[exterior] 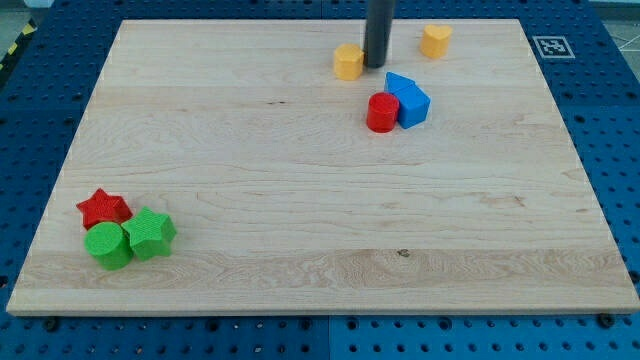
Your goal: Slide the yellow heart towards the top left
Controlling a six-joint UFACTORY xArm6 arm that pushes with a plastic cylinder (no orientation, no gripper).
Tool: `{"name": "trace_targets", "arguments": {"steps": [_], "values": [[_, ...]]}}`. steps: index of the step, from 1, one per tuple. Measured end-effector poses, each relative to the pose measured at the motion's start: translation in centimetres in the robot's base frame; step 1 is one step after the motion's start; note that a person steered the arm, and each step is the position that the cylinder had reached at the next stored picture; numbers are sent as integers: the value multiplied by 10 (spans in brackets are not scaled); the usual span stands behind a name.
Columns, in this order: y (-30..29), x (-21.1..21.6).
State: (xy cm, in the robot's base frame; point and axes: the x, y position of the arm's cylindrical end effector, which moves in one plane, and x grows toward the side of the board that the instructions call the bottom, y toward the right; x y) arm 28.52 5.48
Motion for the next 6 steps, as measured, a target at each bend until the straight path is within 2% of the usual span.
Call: {"name": "trace_targets", "arguments": {"steps": [2,3,4,6], "values": [[-73,16],[-90,20],[-56,2],[63,-10]]}}
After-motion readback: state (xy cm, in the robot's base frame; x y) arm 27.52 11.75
